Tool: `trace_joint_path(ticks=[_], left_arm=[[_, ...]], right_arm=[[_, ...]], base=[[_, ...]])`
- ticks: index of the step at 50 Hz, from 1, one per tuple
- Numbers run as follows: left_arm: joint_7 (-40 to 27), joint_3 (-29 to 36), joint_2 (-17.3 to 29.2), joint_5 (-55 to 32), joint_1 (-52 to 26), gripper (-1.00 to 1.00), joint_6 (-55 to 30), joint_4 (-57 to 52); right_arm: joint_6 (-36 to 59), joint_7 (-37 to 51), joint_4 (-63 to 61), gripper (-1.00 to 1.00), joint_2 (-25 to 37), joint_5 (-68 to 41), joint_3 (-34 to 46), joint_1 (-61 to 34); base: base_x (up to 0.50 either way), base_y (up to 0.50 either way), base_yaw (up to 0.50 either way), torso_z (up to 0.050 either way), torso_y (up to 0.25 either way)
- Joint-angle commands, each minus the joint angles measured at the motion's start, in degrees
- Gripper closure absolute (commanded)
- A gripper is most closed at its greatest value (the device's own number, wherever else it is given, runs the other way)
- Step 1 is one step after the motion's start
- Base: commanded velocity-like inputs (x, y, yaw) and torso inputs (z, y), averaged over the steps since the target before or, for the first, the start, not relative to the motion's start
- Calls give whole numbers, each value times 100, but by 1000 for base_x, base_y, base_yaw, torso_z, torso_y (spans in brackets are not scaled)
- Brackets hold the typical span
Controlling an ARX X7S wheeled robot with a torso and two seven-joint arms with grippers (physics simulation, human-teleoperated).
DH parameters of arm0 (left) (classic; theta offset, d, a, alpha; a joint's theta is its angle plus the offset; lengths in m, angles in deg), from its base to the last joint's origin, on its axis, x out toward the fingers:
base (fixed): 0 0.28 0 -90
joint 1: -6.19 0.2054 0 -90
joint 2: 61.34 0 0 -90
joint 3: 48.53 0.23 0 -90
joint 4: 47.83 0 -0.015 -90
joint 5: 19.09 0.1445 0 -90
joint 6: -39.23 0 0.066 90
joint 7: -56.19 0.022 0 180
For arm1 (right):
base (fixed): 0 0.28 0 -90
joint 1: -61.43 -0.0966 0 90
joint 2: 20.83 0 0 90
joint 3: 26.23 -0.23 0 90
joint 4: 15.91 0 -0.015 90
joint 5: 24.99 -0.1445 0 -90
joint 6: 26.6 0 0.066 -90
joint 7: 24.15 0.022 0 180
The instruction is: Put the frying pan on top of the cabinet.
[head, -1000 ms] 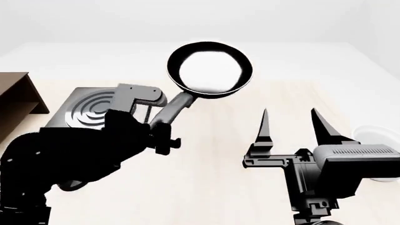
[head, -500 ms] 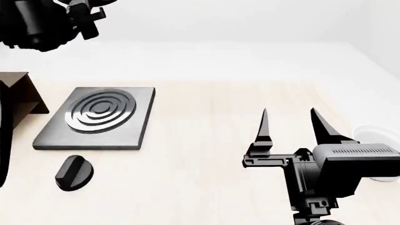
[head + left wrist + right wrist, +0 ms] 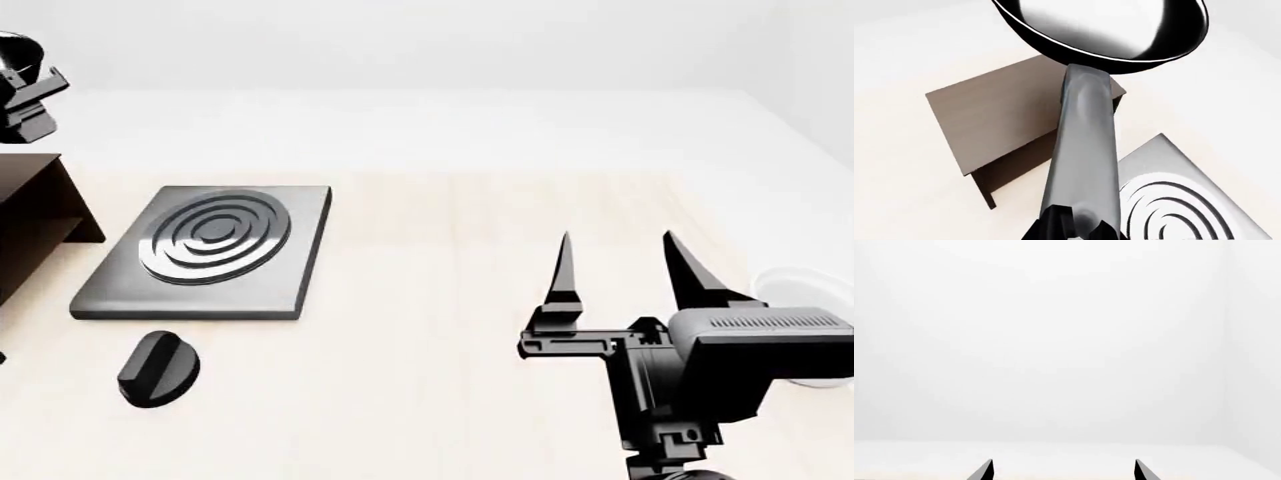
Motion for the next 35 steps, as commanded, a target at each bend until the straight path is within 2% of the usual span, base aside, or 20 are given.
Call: trace_joint_path(ticks=[1, 2, 16, 35], left_arm=[[-526, -615, 404, 594, 14, 100, 271, -2], [-714, -752, 436, 551, 37, 100, 173, -2], [-458, -594, 435, 605, 128, 100, 154, -2], [-567, -762, 517, 580, 264, 100, 164, -2]], right_arm=[[-13, 31, 11, -100, 16, 6, 44, 0], [-18, 29, 19, -100, 17, 4, 49, -1], [-24, 49, 61, -100, 33, -23, 83, -20], [-57, 79, 46, -100, 70, -41, 122, -6]], base=[[0, 0, 0, 0, 10], [0, 0, 0, 0, 0], [0, 0, -1, 0, 1], [2, 1, 0, 0, -250]])
